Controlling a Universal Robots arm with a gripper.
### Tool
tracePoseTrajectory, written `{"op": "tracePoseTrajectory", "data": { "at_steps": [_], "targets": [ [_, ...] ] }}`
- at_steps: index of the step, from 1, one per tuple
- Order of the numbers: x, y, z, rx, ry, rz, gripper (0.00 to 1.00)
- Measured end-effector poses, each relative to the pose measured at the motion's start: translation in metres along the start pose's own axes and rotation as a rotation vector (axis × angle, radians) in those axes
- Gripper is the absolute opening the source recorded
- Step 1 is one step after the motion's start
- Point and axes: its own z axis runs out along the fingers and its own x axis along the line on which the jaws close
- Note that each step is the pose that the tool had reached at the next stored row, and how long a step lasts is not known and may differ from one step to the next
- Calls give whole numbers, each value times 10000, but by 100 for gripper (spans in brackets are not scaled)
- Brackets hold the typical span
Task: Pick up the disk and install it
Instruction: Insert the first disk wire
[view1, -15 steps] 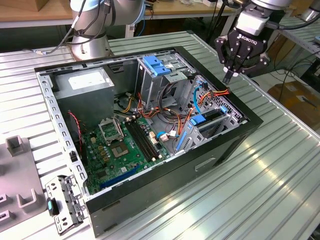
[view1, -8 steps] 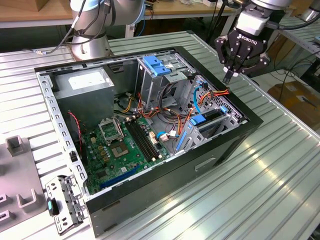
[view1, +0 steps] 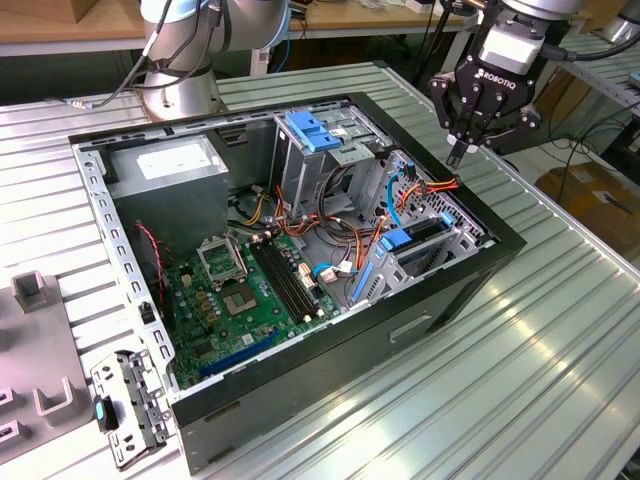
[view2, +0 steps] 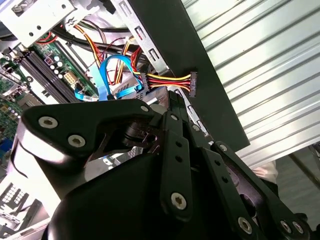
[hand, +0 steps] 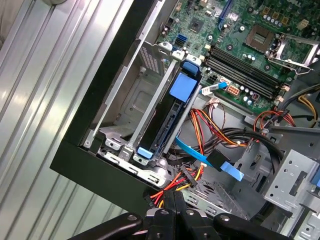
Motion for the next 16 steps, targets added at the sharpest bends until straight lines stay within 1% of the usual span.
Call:
{"op": "tracePoseTrajectory", "data": {
  "at_steps": [14,16],
  "targets": [
    [0,0,0,1,0,-22,11],
    [0,0,0,4,0,-76,11]
  ]
}}
